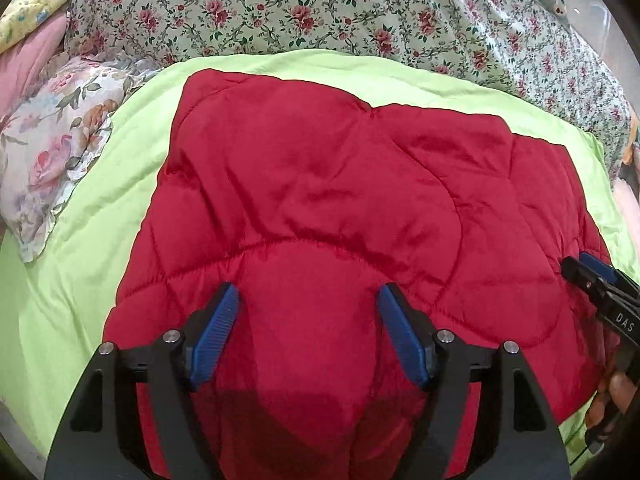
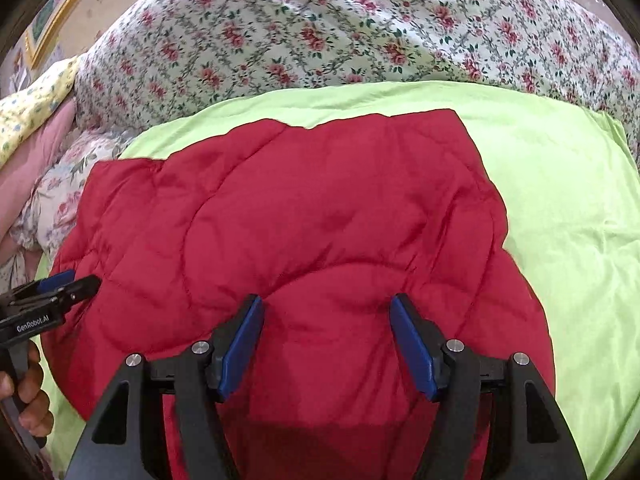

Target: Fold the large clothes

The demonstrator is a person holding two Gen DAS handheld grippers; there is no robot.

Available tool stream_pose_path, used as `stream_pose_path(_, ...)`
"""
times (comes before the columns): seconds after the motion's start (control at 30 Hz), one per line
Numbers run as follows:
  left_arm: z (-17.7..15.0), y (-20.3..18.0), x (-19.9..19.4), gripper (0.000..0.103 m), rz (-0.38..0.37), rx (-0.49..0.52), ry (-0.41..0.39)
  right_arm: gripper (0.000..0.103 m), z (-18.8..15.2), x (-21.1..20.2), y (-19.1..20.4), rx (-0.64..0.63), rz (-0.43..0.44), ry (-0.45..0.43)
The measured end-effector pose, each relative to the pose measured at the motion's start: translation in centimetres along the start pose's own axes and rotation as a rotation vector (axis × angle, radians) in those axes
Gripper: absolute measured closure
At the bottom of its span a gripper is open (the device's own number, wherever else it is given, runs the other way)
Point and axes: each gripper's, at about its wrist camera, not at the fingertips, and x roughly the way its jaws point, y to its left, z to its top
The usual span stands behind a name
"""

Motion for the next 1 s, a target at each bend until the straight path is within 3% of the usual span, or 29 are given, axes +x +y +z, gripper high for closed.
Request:
stream_pose_path(0.27,0.3,-0.5,1.3,0.022,0.065,-0.010,0.001,0.036,-0.4,0.4,-1.8,0.046,0.052,-0.051)
stream_pose_path(0.43,0.3,-1.2,2.0,0.018,0.136,0.004,-0.004,0.036,-0.8,0.1,-1.2,0.022,0.029,-0.093)
stream_pose_path(0.67,0.6,-1.3,2.5,0.015,0.180,-0.030,0.004,0.036,-0.3,0.5,-2.6,0.057,0.087,-0.105)
stream_pose_path(0.83,-0.7,-1.7,-0.3,0.016,0.175,-0.096,-0.027,0.036,-0.3,0.5,-3.1,0.075,0.121,-0.110)
stream_pose_path(1.0,-3.2,-2.6,-3.3,0.016,0.174,-0.065,-0.074,0.036,-0.4,0.2,-3.4,0.085,0.141,-0.113)
